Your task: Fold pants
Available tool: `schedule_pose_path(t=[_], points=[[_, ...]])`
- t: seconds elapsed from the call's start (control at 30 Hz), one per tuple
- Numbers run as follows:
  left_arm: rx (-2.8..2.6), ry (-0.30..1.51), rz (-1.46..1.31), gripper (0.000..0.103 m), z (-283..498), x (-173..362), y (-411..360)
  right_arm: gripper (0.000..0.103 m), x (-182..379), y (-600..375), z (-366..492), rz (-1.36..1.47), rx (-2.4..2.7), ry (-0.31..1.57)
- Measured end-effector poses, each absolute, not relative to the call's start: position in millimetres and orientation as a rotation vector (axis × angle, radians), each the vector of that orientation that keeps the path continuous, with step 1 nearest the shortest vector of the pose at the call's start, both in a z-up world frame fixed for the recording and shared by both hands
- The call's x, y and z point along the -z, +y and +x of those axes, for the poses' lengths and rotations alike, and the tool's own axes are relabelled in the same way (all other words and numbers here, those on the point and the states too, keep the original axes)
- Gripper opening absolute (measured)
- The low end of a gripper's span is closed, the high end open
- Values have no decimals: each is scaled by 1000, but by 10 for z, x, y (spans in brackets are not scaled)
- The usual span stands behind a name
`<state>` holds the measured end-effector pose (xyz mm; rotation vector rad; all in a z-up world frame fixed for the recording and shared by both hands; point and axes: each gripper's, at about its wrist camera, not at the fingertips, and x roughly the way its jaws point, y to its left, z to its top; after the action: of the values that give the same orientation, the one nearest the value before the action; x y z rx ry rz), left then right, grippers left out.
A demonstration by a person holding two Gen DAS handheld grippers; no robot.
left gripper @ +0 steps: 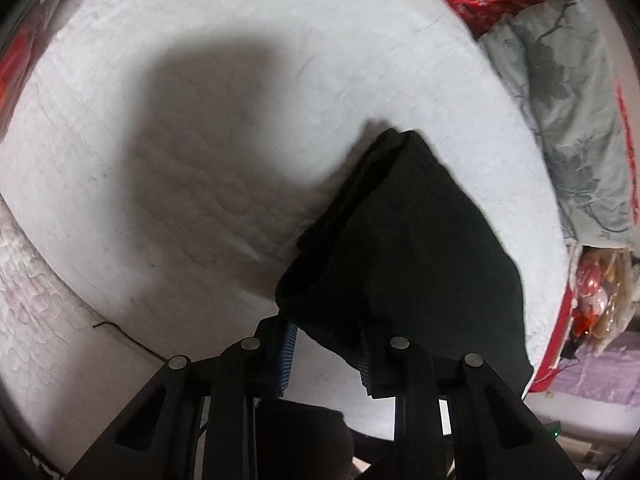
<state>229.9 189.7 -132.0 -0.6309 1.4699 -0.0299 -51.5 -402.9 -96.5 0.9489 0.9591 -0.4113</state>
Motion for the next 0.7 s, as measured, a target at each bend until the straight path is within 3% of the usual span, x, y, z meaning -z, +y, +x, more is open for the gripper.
schedule_pose_path(t=[0.1, 0.13, 0.2, 0.27, 0.43, 0.7], points=[[10, 1486, -670, 31, 2304, 1386, 1919, 12, 1118, -4068, -563, 965, 430, 994], [8, 1482, -668, 34, 2303, 1368, 1918, 16, 1134, -4075, -575, 981, 427, 987], [-16, 1465, -643, 59, 2232, 1273, 1951, 19, 1125, -4084, -602, 1017, 415, 965], [-42, 1423, -641, 69, 2116, 1151, 1994, 25, 1065, -4093, -598, 1006, 401, 975], [-24, 1359, -657, 68, 1731, 861, 1701, 46, 828, -4223, -715, 1002, 386, 915], [341, 1491, -423, 69, 1700, 627, -419, 46, 723, -4500, -577, 992, 304, 923]])
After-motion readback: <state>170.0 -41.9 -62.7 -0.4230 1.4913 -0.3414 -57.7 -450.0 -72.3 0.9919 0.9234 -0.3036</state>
